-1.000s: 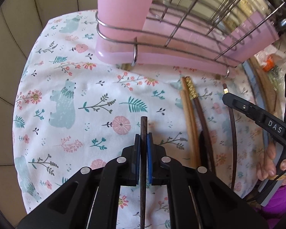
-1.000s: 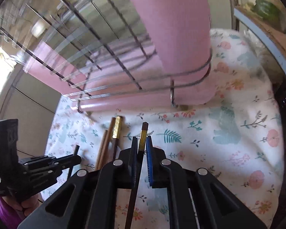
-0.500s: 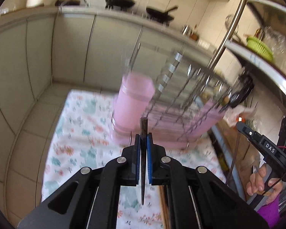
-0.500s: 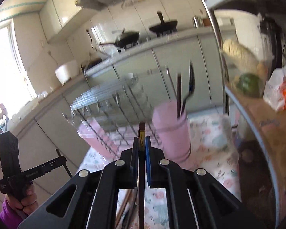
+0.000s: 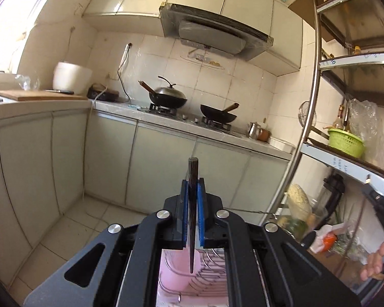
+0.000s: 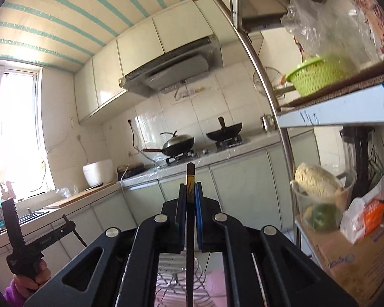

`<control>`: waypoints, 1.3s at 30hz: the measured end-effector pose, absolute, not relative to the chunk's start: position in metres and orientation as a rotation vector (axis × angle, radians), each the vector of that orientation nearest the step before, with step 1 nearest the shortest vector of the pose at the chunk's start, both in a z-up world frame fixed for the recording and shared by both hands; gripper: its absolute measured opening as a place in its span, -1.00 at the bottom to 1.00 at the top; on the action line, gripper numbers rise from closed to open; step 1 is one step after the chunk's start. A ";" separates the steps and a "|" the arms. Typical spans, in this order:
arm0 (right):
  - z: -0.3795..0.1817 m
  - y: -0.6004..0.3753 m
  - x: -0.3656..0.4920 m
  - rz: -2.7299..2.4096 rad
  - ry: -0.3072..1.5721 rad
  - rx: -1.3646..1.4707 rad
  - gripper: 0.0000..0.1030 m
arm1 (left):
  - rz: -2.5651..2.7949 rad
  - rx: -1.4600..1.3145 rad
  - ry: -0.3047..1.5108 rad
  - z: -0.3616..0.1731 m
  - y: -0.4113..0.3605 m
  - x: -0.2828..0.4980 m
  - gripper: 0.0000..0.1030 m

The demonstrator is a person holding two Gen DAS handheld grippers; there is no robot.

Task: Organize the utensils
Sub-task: 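Lift both held chopsticks up and carry them over the pink cup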

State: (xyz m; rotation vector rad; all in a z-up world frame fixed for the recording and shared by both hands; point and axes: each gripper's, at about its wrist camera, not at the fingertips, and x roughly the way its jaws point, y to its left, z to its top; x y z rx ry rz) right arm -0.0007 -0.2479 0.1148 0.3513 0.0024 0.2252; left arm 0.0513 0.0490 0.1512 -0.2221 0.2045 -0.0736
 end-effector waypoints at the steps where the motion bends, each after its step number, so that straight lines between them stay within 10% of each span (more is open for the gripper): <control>1: 0.117 -0.249 0.001 0.218 -0.008 0.349 -0.89 | -0.062 -0.211 0.202 0.148 0.047 0.058 -0.89; 39: 0.074 -0.244 0.067 0.046 -0.139 0.287 -0.89 | -0.057 -0.199 0.443 0.030 0.048 0.102 -0.89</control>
